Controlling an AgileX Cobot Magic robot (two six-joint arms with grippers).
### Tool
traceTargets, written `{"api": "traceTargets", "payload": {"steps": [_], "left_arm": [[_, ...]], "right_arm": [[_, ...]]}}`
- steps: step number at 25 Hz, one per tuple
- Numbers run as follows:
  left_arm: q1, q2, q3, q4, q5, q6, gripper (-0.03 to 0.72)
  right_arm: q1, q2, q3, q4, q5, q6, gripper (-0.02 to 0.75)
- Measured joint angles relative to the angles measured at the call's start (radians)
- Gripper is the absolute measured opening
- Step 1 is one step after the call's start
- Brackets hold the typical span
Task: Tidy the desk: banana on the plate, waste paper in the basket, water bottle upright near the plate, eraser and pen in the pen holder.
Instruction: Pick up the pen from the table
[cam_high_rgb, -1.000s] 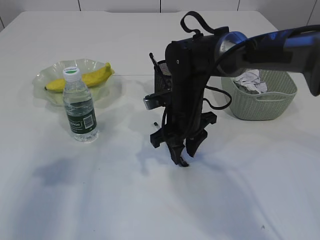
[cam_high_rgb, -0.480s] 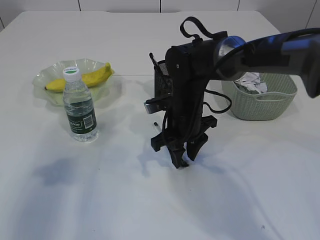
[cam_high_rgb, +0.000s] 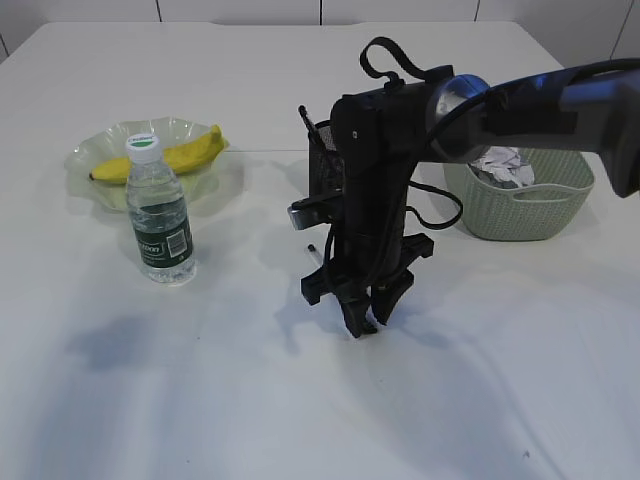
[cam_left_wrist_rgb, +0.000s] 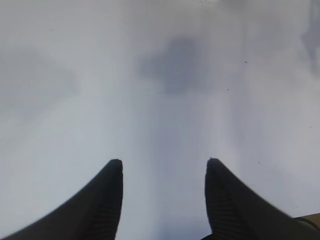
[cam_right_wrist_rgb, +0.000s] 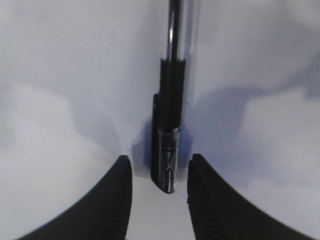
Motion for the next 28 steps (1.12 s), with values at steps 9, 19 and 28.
{"api": "traceTargets", "payload": {"steps": [9,19,28], "left_arm": [[0.0,0.0,0.0,0.0,-0.002,0.0,0.37],[0.0,0.0,0.0,0.0,-0.002,0.0,0.37],[0.0,0.0,0.0,0.0,-0.006,0.0,0.37]], "right_arm": [[0.0,0.019,0.0,0.008,0.001,0.0,0.267],[0.0,0.024,-0.006,0.027,0.001,0.0,0.168],[0.0,0.024,-0.006,0.036,0.001,-0.011,0.074]]}}
